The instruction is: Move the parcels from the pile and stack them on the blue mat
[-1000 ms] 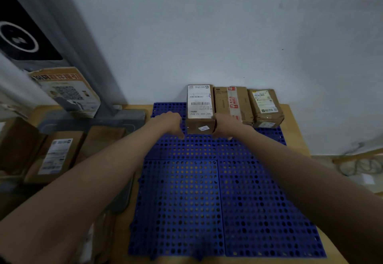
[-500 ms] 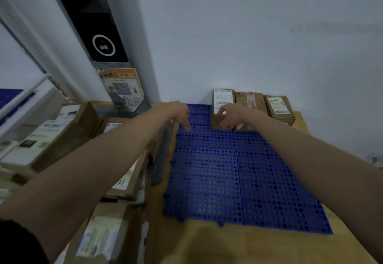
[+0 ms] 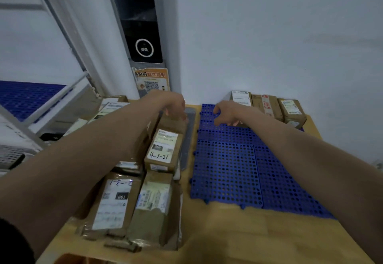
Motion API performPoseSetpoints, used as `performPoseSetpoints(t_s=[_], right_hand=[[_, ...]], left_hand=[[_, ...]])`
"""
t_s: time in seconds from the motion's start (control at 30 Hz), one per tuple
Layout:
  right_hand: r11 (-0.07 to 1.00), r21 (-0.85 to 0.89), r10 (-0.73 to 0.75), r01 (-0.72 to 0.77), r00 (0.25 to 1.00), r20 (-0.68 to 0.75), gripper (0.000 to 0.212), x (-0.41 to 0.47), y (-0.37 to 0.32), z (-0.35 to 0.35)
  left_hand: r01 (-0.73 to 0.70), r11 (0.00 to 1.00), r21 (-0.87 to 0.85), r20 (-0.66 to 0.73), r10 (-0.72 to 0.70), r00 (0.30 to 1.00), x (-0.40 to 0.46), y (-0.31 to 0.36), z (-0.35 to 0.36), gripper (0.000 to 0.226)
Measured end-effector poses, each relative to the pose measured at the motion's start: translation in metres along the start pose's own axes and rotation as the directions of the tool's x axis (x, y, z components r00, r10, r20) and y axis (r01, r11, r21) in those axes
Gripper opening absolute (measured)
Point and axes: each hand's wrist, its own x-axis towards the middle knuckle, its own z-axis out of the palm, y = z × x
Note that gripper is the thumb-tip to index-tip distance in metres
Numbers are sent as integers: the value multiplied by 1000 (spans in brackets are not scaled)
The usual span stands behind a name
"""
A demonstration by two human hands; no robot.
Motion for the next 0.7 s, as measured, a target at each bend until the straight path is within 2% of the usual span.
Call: performPoseSetpoints(t_s=[0.3, 0.53, 0.7], right_hand=[[993, -92, -68, 69, 998, 7, 48, -4, -48, -6], [992, -52, -112, 114, 993, 48, 45, 27, -50, 5], [996, 14, -95, 94, 988, 120, 44, 55, -38, 26]], left_hand=[[57, 997, -49, -32, -58, 998, -17, -37, 0, 57], [100, 994, -40, 39, -99, 994, -4, -45, 6, 35], [143, 988, -55, 96, -138, 986, 24, -45, 18, 42]])
